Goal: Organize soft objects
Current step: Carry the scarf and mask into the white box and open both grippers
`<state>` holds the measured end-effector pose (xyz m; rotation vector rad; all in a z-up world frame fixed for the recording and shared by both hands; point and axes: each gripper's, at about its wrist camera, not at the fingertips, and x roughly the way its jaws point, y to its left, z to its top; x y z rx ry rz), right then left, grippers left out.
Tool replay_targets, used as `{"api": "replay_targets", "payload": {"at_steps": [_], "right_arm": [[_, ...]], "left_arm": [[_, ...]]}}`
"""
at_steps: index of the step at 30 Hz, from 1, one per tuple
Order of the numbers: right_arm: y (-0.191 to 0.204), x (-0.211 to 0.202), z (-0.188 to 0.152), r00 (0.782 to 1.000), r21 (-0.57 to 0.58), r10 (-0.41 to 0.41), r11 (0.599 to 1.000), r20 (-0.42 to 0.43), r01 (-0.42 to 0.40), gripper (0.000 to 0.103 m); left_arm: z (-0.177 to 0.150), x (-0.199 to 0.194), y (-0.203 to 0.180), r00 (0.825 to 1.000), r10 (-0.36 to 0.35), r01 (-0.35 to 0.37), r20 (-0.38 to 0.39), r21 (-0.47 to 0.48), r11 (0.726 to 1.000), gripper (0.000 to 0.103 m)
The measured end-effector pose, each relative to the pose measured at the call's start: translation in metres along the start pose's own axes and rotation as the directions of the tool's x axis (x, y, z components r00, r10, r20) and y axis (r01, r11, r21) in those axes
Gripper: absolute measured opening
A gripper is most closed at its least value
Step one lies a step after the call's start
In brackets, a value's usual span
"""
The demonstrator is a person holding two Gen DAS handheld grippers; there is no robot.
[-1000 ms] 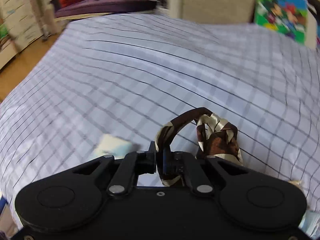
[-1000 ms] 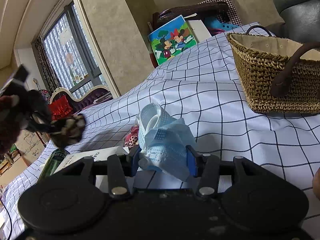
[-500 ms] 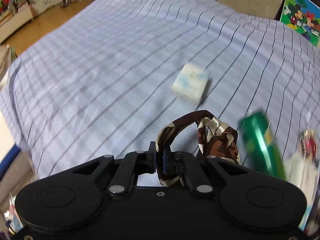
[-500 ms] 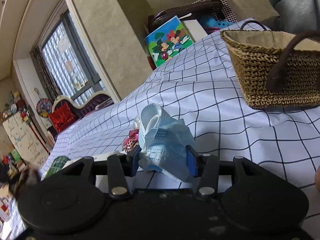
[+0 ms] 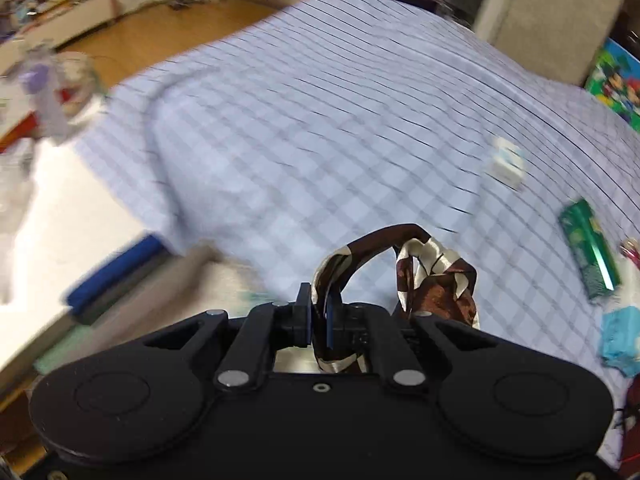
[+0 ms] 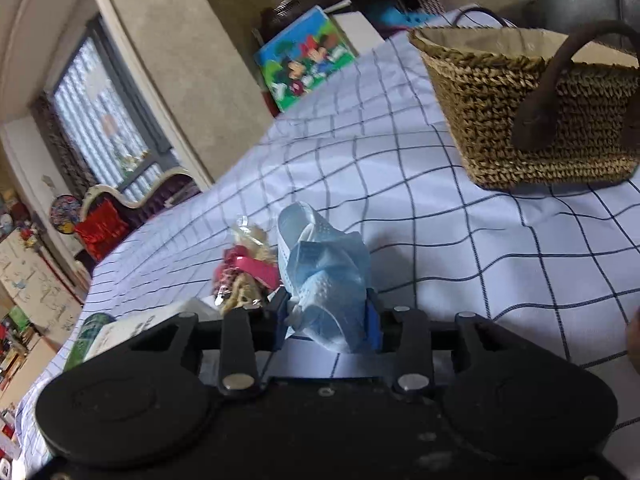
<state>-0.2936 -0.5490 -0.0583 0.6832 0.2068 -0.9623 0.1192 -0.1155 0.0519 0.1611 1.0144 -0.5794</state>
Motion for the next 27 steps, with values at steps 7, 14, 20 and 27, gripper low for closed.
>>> {"api": "replay_targets", "payload": {"at_steps": [7, 14, 20, 27], "right_arm": [[0.025, -0.016, 0.020, 0.983, -0.010, -0.184, 0.983, 0.007, 0.184, 0.034], [0.153, -0.075, 0.024, 0.996, -0.266, -0.082, 0.960, 0.044, 0.091, 0.035], [0.298, -0.092, -0.042, 0.938, -0.383, 0.220, 0.869, -0.269, -0.313, 0.036], [0.442, -0.087, -0.155, 0.687, -0.323, 0.324, 0.701, -0.651, -0.636, 0.035]], "left_arm": [[-0.015, -0.010, 0.088, 0.994, 0.111, -0.108, 0.011, -0.139, 0.984, 0.000], [-0.039, -0.007, 0.133, 0.986, 0.158, -0.166, -0.053, -0.225, 0.960, 0.002], [-0.065, -0.015, 0.146, 0.981, 0.172, -0.189, -0.089, -0.245, 0.951, 0.003], [-0.077, -0.010, 0.149, 0.977, 0.173, -0.199, -0.122, -0.252, 0.947, 0.005]]}}
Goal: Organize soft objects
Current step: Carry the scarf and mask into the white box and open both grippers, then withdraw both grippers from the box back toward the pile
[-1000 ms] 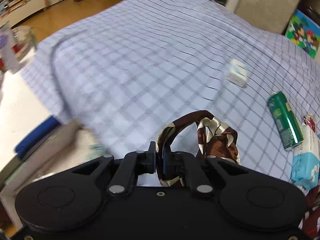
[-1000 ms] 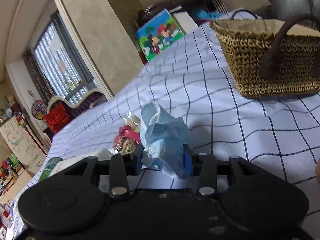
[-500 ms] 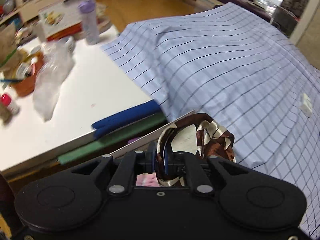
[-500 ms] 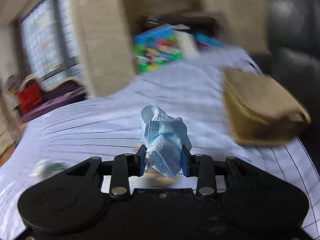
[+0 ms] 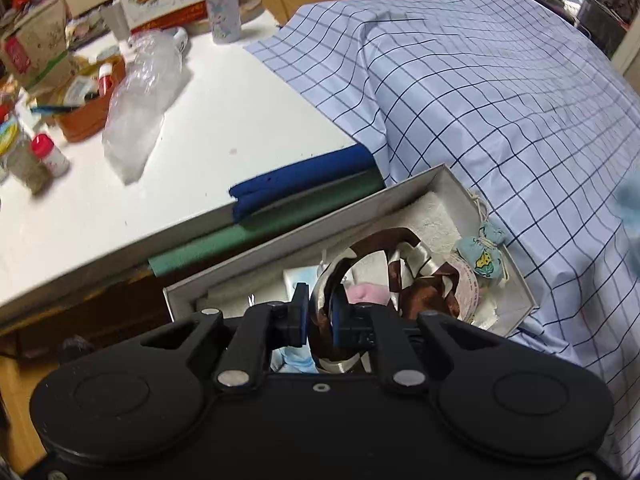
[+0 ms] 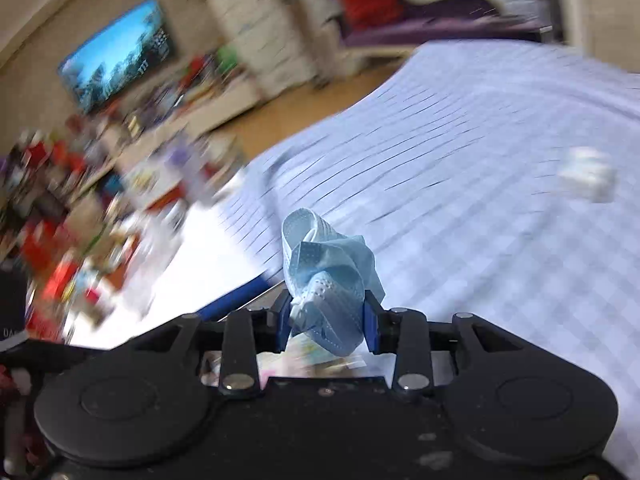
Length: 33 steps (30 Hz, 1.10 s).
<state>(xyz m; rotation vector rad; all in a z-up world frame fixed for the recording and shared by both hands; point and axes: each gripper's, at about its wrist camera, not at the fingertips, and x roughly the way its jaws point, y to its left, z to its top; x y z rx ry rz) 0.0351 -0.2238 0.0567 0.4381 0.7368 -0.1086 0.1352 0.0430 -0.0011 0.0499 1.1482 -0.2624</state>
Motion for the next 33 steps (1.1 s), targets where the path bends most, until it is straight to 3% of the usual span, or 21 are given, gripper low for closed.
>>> {"api": "replay_targets", "payload": {"at_steps": [6, 13, 15, 17, 20, 21, 33], "right_arm": [[0.070, 0.066, 0.002, 0.989, -0.084, 0.023, 0.996, -0.143, -0.035, 0.035], [0.111, 0.097, -0.006, 0.985, -0.185, -0.031, 0.983, -0.171, -0.001, 0.035], [0.118, 0.102, -0.005, 0.985, -0.193, -0.031, 0.981, -0.172, -0.003, 0.038], [0.126, 0.106, -0.006, 0.986, -0.201, -0.035, 0.980, -0.162, 0.001, 0.053], [0.131, 0.106, -0.001, 0.990, -0.196, -0.047, 0.980, -0.133, 0.021, 0.059], [0.130, 0.104, 0.000, 0.990, -0.193, -0.047, 0.981, -0.131, 0.021, 0.060], [0.106, 0.084, -0.012, 0.992, -0.194, -0.080, 0.979, -0.095, 0.060, 0.065]], "left_arm": [[-0.004, 0.003, -0.003, 1.000, 0.017, -0.017, -0.002, 0.007, 1.000, 0.008], [-0.003, 0.003, 0.002, 1.000, 0.015, -0.015, -0.001, -0.009, 1.000, 0.012], [-0.003, 0.004, 0.004, 1.000, 0.018, -0.018, -0.006, -0.021, 1.000, 0.018], [-0.003, 0.003, 0.005, 1.000, 0.018, -0.018, -0.008, -0.029, 0.999, 0.025], [-0.002, 0.000, 0.006, 0.999, 0.036, -0.036, 0.009, -0.029, 0.999, 0.050], [-0.002, 0.000, 0.006, 0.999, 0.046, -0.046, 0.016, -0.027, 0.999, 0.053], [-0.001, -0.001, 0.006, 0.999, 0.048, -0.047, 0.018, -0.023, 0.999, 0.057]]}}
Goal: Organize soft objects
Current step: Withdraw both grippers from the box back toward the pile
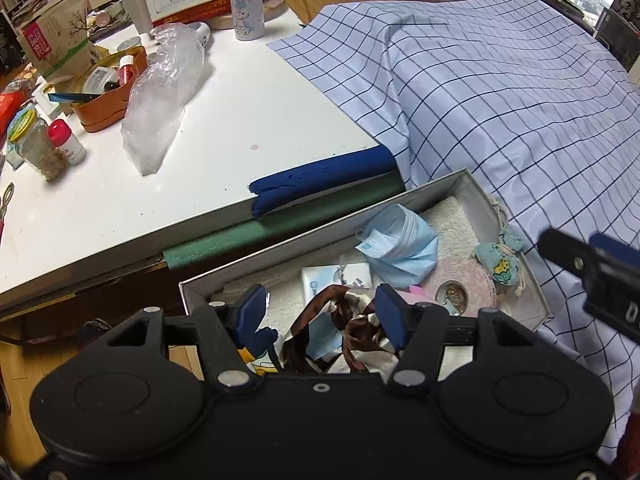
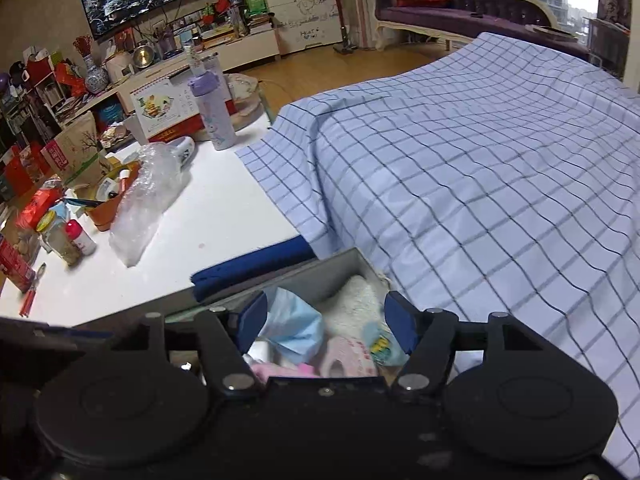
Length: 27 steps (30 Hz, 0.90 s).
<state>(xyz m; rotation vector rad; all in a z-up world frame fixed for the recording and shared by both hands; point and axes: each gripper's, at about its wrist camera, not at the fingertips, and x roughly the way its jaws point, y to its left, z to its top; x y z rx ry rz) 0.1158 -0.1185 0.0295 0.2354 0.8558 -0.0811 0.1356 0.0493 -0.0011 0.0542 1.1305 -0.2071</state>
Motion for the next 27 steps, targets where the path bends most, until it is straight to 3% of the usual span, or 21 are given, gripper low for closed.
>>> {"api": "replay_targets", "payload": {"at_steps": [8, 15, 18, 21, 23, 27], "right_arm": [[-0.037, -0.034, -0.029, 0.999, 0.068, -0.022, 0.997, 0.037, 0.019, 0.067], [-0.078, -0.098, -0.056, 0.980, 0.097, -0.090, 0.993, 0.175, 0.074, 0.076], [-0.101, -0.132, -0.069, 0.956, 0.108, -0.159, 0.985, 0.245, 0.136, 0.083], [-0.129, -0.164, -0.083, 0.919, 0.132, -0.255, 0.965, 0.301, 0.225, 0.090], [-0.150, -0.185, -0.092, 0.894, 0.163, -0.316, 0.947, 0.318, 0.277, 0.102], [-0.197, -0.223, -0.112, 0.827, 0.250, -0.461, 0.884, 0.323, 0.395, 0.103]], "left_arm": [[-0.003, -0.012, -0.003, 0.997, -0.053, 0.053, 0.064, 0.002, 0.999, 0.060], [-0.011, -0.025, -0.021, 0.989, -0.051, 0.045, 0.139, 0.046, 0.998, 0.066], [-0.019, -0.035, -0.038, 0.980, -0.054, 0.034, 0.189, 0.107, 0.994, 0.070], [-0.030, -0.046, -0.055, 0.970, -0.090, 0.052, 0.226, 0.169, 0.984, 0.075], [-0.037, -0.054, -0.067, 0.963, -0.122, 0.072, 0.240, 0.205, 0.976, 0.076], [-0.051, -0.070, -0.083, 0.941, -0.206, 0.149, 0.269, 0.217, 0.965, 0.090]]}}
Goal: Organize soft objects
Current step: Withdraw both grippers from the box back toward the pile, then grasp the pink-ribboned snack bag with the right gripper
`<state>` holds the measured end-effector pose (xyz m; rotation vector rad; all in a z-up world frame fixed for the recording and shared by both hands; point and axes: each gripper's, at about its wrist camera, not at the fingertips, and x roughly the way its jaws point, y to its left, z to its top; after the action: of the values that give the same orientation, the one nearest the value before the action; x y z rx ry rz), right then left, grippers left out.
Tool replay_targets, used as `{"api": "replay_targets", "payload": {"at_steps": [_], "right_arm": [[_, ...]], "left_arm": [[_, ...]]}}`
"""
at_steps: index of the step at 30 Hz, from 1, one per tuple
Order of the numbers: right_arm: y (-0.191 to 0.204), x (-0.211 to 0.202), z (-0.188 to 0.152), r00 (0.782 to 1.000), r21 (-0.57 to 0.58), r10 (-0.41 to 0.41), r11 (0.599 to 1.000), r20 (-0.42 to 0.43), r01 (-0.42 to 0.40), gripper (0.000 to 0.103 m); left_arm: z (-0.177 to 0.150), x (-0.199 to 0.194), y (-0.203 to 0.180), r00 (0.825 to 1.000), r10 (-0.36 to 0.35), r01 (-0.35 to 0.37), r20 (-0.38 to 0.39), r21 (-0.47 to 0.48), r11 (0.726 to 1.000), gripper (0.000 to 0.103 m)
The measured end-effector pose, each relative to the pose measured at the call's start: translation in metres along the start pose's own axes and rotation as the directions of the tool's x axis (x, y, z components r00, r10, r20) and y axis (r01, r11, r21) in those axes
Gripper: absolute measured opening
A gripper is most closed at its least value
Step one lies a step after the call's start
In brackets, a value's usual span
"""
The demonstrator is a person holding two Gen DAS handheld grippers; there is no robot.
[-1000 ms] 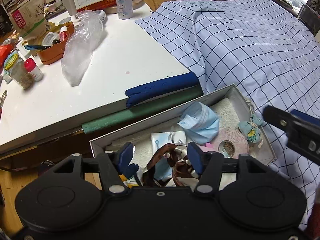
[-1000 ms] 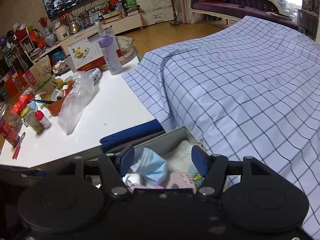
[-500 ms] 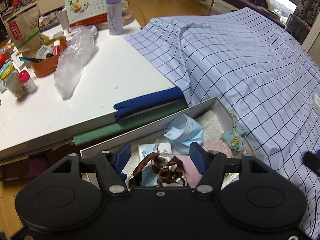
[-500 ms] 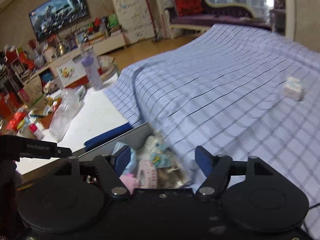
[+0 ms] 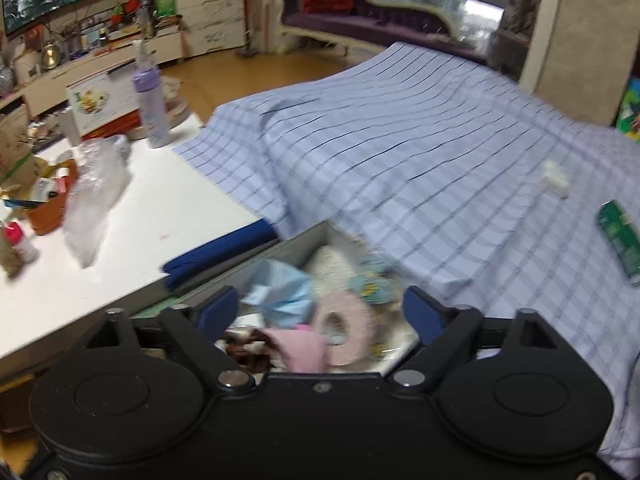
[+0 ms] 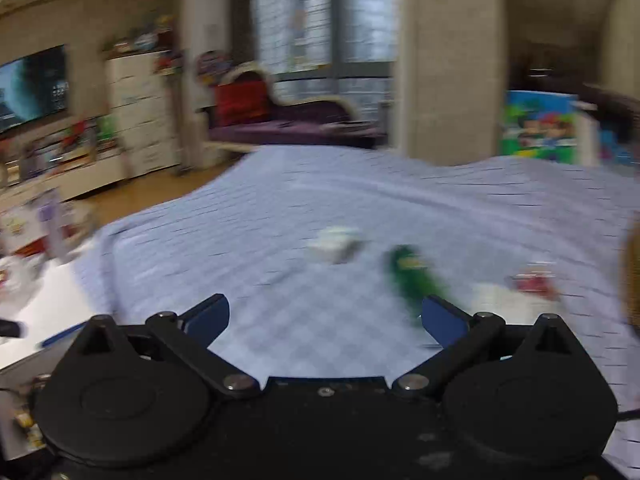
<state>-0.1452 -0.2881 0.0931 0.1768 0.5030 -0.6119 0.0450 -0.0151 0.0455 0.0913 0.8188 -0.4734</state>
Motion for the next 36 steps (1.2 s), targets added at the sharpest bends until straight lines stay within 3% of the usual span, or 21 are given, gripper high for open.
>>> {"api": "replay_targets", "payload": {"at_steps": [4, 5, 7, 11, 17, 22, 27, 32, 36], "right_arm": [[-0.061, -0.015, -0.005, 0.984, 0.078, -0.173, 0.983, 0.049, 0.169, 0.103], [-0.076, -0.019, -0.008, 0.974, 0.104, -0.212, 0.973, 0.074, 0.204, 0.103], [-0.106, -0.024, -0.011, 0.949, 0.147, -0.300, 0.948, 0.102, 0.283, 0.103], [-0.174, -0.020, -0.013, 0.908, 0.190, -0.418, 0.894, 0.025, 0.406, 0.103], [-0.270, 0.008, -0.014, 0.855, 0.232, -0.506, 0.823, -0.116, 0.519, 0.102], [-0.304, 0.047, -0.008, 0.877, 0.278, -0.436, 0.833, -0.201, 0.478, 0.099], [-0.287, 0.100, 0.006, 0.886, 0.251, -0.383, 0.859, -0.262, 0.446, 0.096], [-0.274, 0.149, 0.013, 0.877, 0.223, -0.337, 0.878, -0.342, 0.424, 0.097], [-0.271, 0.173, 0.018, 0.863, 0.220, -0.364, 0.864, -0.351, 0.454, 0.102]], "left_arm": [[-0.007, -0.012, -0.017, 0.997, -0.073, 0.074, 0.029, -0.039, 0.996, 0.094], [-0.010, -0.016, -0.022, 0.996, -0.082, 0.084, 0.040, -0.049, 0.995, 0.100], [-0.013, -0.020, -0.029, 0.995, -0.089, 0.091, 0.056, -0.048, 0.995, 0.099], [-0.020, -0.023, -0.041, 0.993, -0.098, 0.102, 0.064, -0.056, 0.993, 0.099], [-0.033, -0.014, -0.052, 0.993, -0.113, 0.115, 0.022, -0.090, 0.989, 0.099], [-0.041, 0.001, -0.057, 0.995, -0.081, 0.077, -0.056, -0.071, 0.995, 0.099], [-0.045, 0.008, -0.054, 0.993, -0.064, 0.056, -0.096, -0.085, 0.995, 0.099], [-0.047, 0.015, -0.052, 0.990, -0.046, 0.034, -0.132, -0.092, 0.995, 0.099], [-0.048, 0.017, -0.055, 0.989, -0.038, 0.028, -0.140, -0.079, 0.997, 0.099]]}}
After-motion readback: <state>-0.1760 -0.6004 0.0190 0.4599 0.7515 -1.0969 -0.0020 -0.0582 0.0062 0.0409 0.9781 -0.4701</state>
